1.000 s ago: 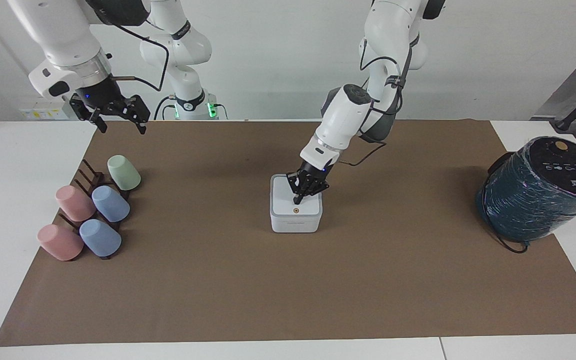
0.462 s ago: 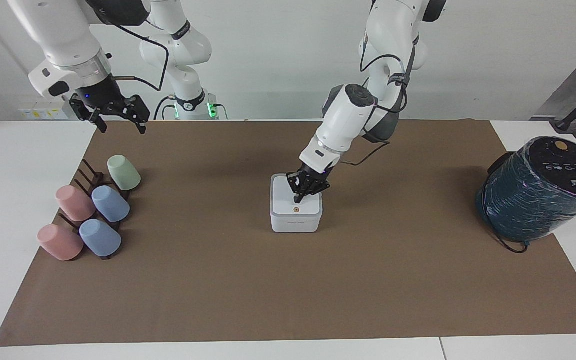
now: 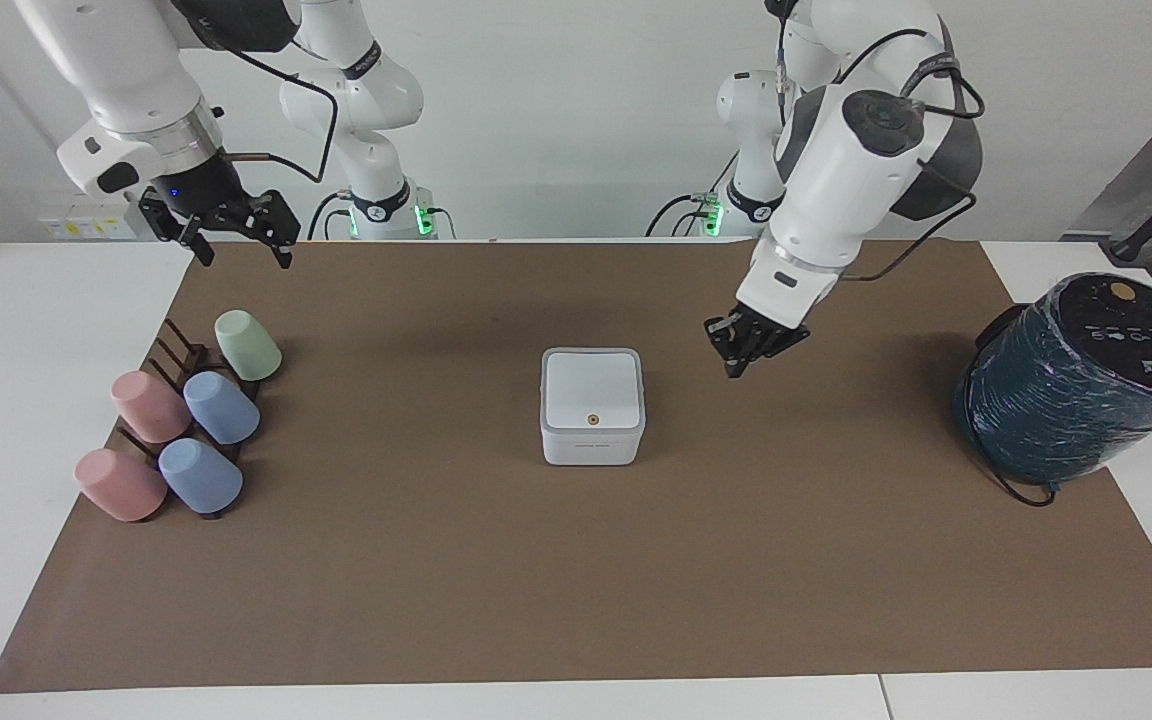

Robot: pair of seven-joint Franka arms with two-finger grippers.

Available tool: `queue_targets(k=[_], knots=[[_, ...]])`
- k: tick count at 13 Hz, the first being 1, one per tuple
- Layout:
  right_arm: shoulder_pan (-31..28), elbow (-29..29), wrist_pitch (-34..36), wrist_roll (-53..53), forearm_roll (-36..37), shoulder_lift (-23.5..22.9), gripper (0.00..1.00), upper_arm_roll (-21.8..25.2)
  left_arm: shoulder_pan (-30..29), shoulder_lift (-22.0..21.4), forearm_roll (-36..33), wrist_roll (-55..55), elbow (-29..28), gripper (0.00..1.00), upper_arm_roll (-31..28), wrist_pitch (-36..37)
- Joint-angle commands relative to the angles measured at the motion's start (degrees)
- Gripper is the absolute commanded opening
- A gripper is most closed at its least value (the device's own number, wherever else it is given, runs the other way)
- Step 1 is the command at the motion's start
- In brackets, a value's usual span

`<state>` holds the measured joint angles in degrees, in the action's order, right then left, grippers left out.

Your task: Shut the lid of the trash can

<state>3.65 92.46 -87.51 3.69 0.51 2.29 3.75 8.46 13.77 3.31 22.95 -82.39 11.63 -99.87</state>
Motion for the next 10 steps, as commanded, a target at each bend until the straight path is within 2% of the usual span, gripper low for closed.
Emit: queue_targets(k=[1, 5, 10], knots=[[-0.4, 1.5, 0.1, -1.5, -1.0, 1.4, 1.0, -0.1, -5.8, -3.9, -0.9, -7.9, -0.6, 0.0, 0.3, 5.3], [-0.4, 1.5, 0.1, -1.5, -1.0, 1.4, 1.0, -0.1, -12.4, -6.5, -1.4, -19.2, -0.7, 0.0, 0.1, 10.6], [-0.4, 1.5, 0.1, -1.5, -1.0, 1.4, 1.0, -0.1, -15.8, -8.1, -3.7, -28.9, -1.1, 0.0, -0.1, 12.7]])
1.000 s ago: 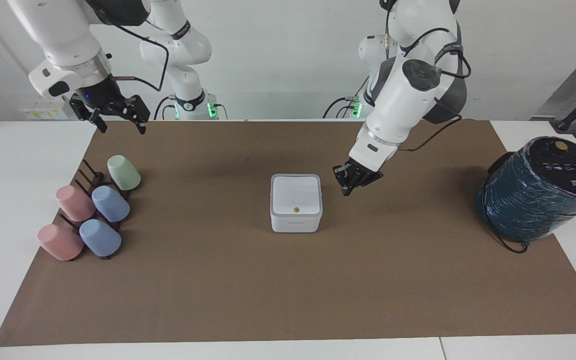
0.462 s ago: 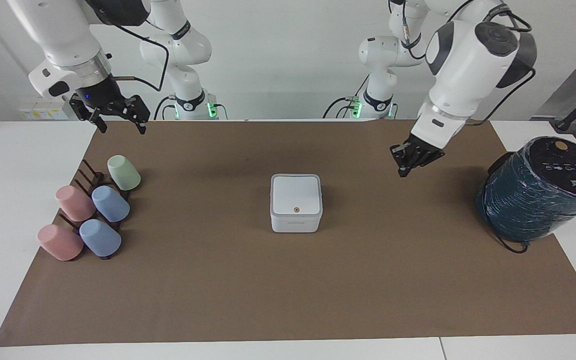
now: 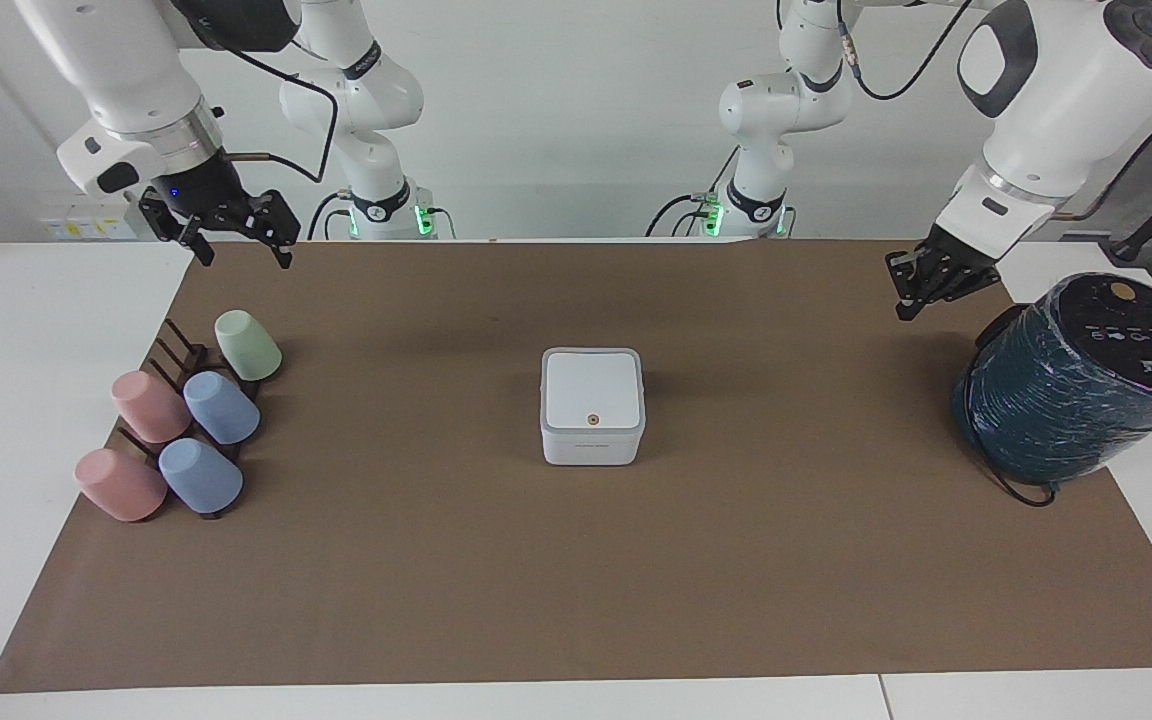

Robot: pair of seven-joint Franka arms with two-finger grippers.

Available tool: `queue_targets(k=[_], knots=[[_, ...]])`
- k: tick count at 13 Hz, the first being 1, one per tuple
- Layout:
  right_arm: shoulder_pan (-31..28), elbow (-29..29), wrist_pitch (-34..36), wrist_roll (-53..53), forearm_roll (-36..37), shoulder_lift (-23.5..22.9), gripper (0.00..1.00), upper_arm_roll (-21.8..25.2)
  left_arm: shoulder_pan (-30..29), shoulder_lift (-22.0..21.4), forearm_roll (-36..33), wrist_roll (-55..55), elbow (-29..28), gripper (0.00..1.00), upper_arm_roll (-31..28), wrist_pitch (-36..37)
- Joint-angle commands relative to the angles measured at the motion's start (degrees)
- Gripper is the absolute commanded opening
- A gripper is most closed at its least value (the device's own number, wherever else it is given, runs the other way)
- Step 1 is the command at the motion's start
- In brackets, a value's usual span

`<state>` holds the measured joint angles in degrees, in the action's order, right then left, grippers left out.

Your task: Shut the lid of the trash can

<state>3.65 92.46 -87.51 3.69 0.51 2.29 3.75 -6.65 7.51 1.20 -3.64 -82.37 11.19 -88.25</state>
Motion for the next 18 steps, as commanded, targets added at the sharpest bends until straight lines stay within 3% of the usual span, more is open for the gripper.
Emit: queue_targets(k=[1, 2, 5, 6, 18], knots=[[-0.4, 1.5, 0.1, -1.5, -1.0, 1.4, 1.0, -0.1, -0.6, -2.1, -2.6, -2.9, -1.1, 0.0, 0.4, 1.1], [-0.4, 1.5, 0.1, -1.5, -1.0, 1.4, 1.0, -0.1, -0.6, -2.2, -2.8, -3.0, -1.1, 0.05, 0.3, 1.1], [-0.4, 1.5, 0.1, -1.5, -1.0, 1.4, 1.0, -0.1, -0.6, -2.5, -2.8, -2.9, -1.1, 0.82, 0.4, -0.1], [-0.4, 1.5, 0.1, -1.5, -1.0, 1.4, 1.0, -0.1, -0.6, -2.5, -2.8, -2.9, -1.1, 1.0, 0.4, -0.6], [-0.4, 1.5, 0.1, -1.5, -1.0, 1.4, 1.0, -0.1, 0.2, -2.2, -2.8, -2.5, -1.1, 1.0, 0.4, -4.5]])
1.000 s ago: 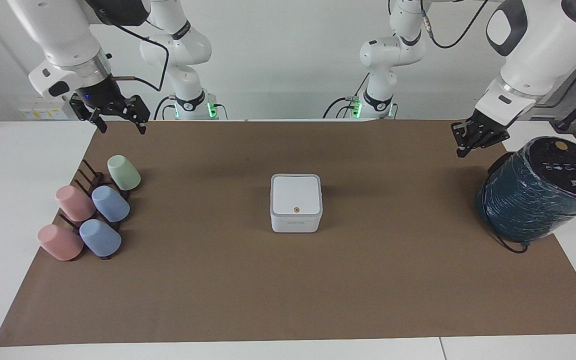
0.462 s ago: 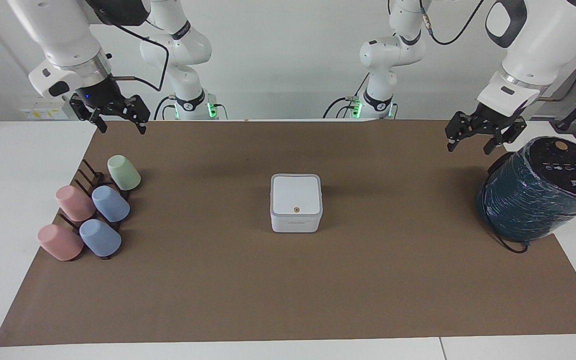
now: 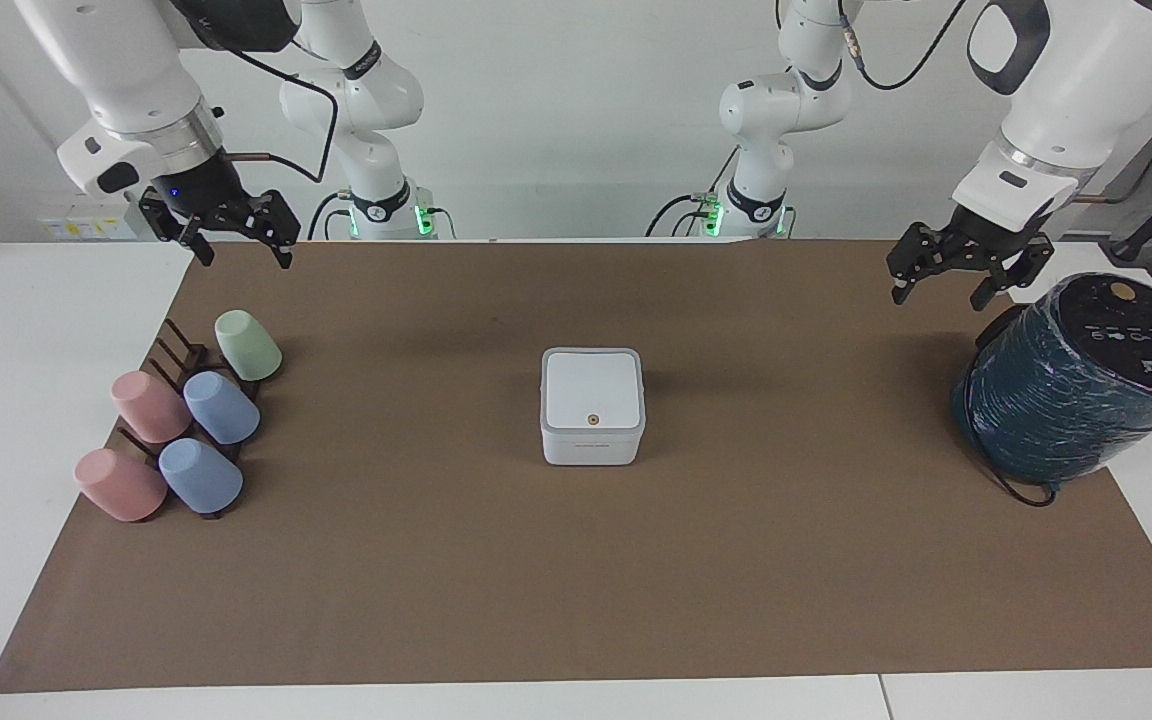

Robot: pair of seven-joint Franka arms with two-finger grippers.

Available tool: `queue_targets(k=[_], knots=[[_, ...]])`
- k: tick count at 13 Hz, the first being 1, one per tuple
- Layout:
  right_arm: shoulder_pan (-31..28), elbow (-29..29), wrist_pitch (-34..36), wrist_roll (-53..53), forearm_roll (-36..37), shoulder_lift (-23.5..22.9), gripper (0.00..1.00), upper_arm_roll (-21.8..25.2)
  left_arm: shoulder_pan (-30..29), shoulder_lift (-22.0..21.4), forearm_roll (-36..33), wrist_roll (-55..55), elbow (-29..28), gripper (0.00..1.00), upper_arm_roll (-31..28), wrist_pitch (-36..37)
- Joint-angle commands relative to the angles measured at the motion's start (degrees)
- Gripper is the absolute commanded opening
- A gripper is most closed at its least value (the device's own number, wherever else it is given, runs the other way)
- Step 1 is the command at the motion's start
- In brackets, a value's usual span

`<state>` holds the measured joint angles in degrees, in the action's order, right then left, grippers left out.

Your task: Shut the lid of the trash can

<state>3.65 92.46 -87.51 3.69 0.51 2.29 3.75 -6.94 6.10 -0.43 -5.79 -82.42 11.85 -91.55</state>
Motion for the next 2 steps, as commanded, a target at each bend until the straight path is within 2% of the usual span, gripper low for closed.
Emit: queue_targets(k=[1, 2], knots=[[-0.4, 1.5, 0.1, -1.5, -1.0, 1.4, 1.0, -0.1, 0.5, -0.8, -1.2, -0.3, -1.1, 1.0, -0.2, -1.2], [-0.4, 1.5, 0.1, -1.5, -1.0, 1.4, 1.0, -0.1, 0.5, -0.8, -1.2, -0.4, -1.1, 1.0, -0.2, -1.2]])
